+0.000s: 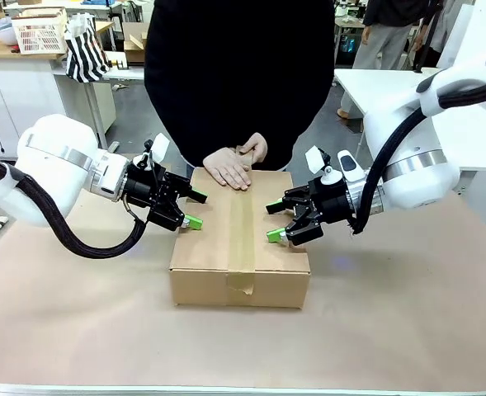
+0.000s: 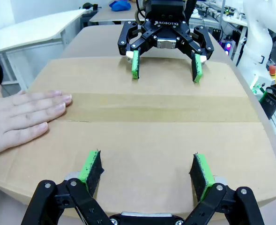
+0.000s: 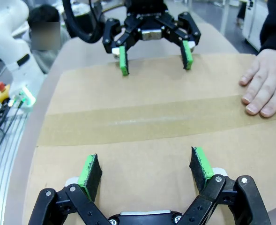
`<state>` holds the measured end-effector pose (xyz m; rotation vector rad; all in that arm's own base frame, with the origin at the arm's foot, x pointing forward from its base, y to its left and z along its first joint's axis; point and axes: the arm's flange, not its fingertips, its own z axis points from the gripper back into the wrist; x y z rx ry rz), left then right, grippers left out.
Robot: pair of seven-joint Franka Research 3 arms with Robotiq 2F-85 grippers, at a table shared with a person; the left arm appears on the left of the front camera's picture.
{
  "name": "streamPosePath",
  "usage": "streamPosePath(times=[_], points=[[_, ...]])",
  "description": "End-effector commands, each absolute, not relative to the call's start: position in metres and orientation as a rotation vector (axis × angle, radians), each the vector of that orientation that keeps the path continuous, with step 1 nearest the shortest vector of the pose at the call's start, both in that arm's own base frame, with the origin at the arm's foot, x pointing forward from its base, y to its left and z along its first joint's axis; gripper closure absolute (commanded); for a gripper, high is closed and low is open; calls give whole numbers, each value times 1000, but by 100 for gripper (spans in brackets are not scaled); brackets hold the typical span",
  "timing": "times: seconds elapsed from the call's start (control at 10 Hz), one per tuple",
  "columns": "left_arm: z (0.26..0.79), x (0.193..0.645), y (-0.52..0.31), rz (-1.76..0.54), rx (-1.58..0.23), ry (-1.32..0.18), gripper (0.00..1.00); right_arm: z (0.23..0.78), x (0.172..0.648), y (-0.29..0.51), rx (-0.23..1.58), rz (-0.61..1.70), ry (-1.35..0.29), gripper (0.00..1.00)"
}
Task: Pack the gift set into the box.
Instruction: Press and hold the closed box until the human finishes sealing it.
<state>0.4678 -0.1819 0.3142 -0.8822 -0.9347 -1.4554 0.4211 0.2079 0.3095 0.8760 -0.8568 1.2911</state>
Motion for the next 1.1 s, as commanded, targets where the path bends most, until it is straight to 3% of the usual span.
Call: streamPosePath(times=[0.0, 1.0], points=[[313, 466, -181, -1460, -887, -930, 0, 307, 420, 208, 870, 1289, -851, 0], [313, 466, -181, -1460, -887, -930, 0, 307, 420, 208, 870, 1289, -851, 0]])
